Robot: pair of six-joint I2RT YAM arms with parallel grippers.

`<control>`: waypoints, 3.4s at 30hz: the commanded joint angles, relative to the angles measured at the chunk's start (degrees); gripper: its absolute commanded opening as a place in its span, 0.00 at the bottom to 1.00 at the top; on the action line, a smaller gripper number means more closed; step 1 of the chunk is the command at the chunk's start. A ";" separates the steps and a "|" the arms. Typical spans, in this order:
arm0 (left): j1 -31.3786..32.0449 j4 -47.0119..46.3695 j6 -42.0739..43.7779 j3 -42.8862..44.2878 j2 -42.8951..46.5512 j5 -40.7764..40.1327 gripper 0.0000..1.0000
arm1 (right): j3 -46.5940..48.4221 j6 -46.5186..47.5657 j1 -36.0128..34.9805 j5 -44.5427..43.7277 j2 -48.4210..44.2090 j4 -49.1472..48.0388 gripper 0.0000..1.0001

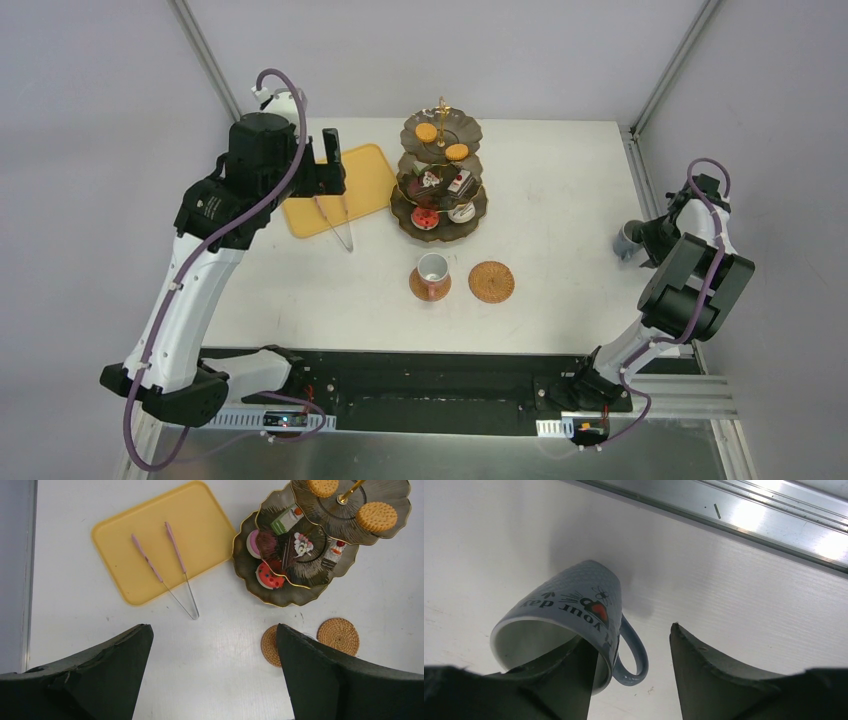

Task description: Serve the afternoon tea

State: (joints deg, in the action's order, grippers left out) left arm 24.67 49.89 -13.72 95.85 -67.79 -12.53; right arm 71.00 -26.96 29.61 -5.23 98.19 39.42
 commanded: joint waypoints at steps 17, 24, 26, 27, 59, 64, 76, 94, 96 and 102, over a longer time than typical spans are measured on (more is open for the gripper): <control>-0.34 -2.58 1.73 -6.69 7.09 -2.99 0.99 | 3.43 2.27 -0.12 3.97 -1.30 3.89 0.18; -0.32 -3.43 0.51 -5.62 4.61 -0.33 0.99 | 1.55 2.64 -7.07 8.19 -8.35 7.31 0.09; -0.32 -3.80 -0.34 -5.66 3.96 0.31 0.99 | -0.19 0.89 -11.86 9.19 -10.76 9.35 0.06; -0.34 -4.01 -0.81 -5.74 3.70 0.49 0.99 | -1.25 -0.38 -14.93 9.42 -12.06 10.66 0.05; -0.34 -2.60 -1.33 -5.46 3.51 1.68 0.98 | 1.56 -45.64 -63.01 -7.21 -7.35 24.33 0.00; -0.35 -2.86 -1.16 -5.51 3.28 2.01 0.98 | 0.18 -45.18 -63.38 -6.17 -6.89 22.55 0.00; -0.35 -2.98 -1.20 -5.72 3.33 2.10 0.98 | -1.83 -45.05 -63.47 -5.67 -7.10 21.10 0.00; -0.34 -3.43 -1.40 -6.51 3.67 2.56 0.98 | -2.17 -44.88 -63.53 -4.38 -8.61 21.47 0.41; -0.36 -3.44 -1.37 -6.71 3.75 2.55 0.98 | -1.92 -45.33 -63.52 -4.69 -9.56 22.15 0.42; -0.38 -3.24 -1.20 -7.03 3.91 1.94 0.98 | 4.69 -43.28 -63.46 -7.54 -11.68 27.91 0.45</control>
State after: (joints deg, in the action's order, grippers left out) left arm 24.67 47.33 -15.75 89.21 -65.19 -9.58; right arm 69.21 -71.22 -33.63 -10.07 90.26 61.19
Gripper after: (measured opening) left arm 0.982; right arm 0.439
